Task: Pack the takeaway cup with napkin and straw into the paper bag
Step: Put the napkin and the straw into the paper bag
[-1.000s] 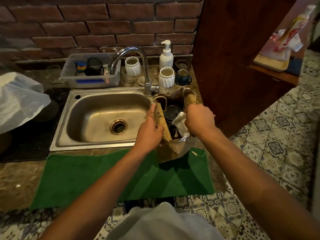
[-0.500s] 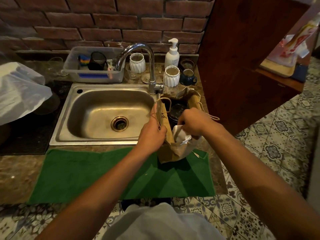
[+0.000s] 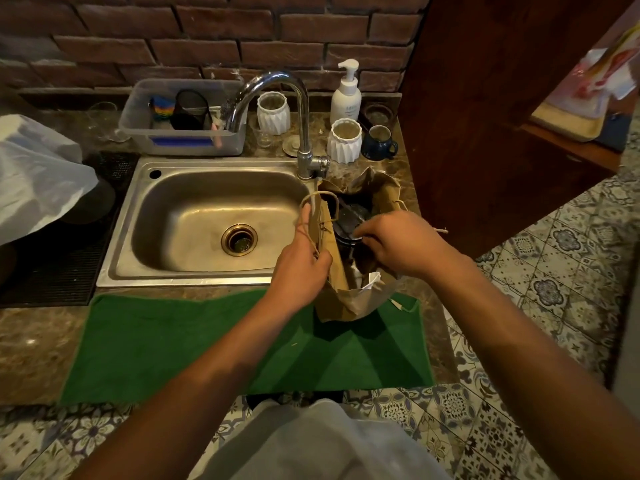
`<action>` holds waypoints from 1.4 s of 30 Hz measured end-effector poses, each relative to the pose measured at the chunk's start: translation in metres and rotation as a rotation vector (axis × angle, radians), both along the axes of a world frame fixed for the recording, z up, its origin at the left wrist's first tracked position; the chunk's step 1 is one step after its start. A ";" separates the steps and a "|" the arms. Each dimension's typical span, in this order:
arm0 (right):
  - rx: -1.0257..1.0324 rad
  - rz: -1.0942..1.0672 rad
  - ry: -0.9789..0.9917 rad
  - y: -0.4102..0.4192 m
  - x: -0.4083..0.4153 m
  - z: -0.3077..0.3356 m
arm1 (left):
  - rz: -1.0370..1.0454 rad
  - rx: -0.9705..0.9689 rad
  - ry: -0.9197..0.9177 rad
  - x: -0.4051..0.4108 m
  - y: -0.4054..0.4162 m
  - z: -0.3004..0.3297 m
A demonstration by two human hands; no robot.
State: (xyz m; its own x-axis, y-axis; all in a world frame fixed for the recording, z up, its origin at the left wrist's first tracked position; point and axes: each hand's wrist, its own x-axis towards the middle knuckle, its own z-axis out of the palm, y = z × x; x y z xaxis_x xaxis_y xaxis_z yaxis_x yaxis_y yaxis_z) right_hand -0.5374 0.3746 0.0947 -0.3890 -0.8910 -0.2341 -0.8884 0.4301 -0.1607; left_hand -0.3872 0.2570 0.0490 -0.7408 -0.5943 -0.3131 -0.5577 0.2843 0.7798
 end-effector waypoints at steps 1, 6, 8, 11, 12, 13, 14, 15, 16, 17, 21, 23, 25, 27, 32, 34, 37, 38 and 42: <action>-0.066 -0.019 -0.044 0.003 -0.001 0.001 | -0.007 0.004 0.004 0.000 0.000 0.001; -0.434 -0.184 -0.454 0.011 0.006 0.005 | -0.016 0.008 0.033 0.000 0.002 0.001; -0.566 -0.278 -0.607 0.009 0.009 0.006 | -0.023 0.010 0.032 0.000 0.002 0.000; -0.775 -0.379 -0.693 0.002 0.014 0.017 | -0.029 0.009 0.026 0.000 0.001 -0.002; -0.845 -0.407 -0.704 0.000 0.014 0.021 | -0.029 0.012 0.024 0.000 0.001 -0.002; -0.904 -0.429 -0.684 -0.002 0.013 0.024 | -0.030 0.015 0.023 -0.001 0.000 -0.002; -0.950 -0.442 -0.632 -0.003 0.011 0.025 | -0.031 0.019 0.022 -0.001 0.000 -0.002; -0.978 -0.448 -0.566 -0.004 0.010 0.024 | -0.032 0.024 0.023 0.000 -0.001 -0.001; -0.986 -0.451 -0.500 -0.005 0.009 0.022 | -0.033 0.033 0.025 0.000 -0.001 -0.001; -0.974 -0.454 -0.439 -0.006 0.010 0.018 | -0.034 0.041 0.028 0.000 -0.001 0.000; -0.851 -0.399 -0.276 -0.007 0.018 0.001 | -0.032 0.041 0.034 -0.001 -0.001 0.004; -0.724 -0.392 -0.174 -0.005 0.016 -0.004 | -0.031 0.033 0.027 -0.001 -0.002 0.005; -0.537 -0.409 -0.077 -0.003 0.012 -0.007 | -0.031 0.037 0.028 -0.001 -0.002 0.006; -0.440 -0.405 -0.018 -0.001 0.011 -0.007 | -0.030 0.047 0.034 -0.001 -0.002 0.006; -0.443 -0.418 -0.015 0.001 0.007 -0.004 | -0.038 0.060 0.041 -0.004 -0.003 0.008; -0.426 -0.430 -0.037 0.002 0.006 -0.004 | -0.041 0.057 0.047 -0.004 -0.004 0.008; -0.427 -0.436 -0.075 0.003 0.005 -0.007 | -0.050 0.054 0.052 -0.003 -0.005 0.009; -0.439 -0.438 -0.087 0.003 0.005 -0.007 | -0.051 0.055 0.053 -0.002 -0.005 0.010; -0.545 -0.450 -0.130 0.005 0.006 -0.005 | -0.049 0.068 0.065 -0.002 -0.006 0.010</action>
State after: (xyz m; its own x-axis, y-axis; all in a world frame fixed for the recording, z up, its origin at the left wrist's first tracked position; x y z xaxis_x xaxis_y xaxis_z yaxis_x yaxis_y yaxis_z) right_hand -0.5315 0.3792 0.0897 -0.7450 -0.6544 0.1291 -0.6033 0.5786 -0.5488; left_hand -0.3891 0.2507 0.0591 -0.7883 -0.5361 -0.3020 -0.4925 0.2555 0.8320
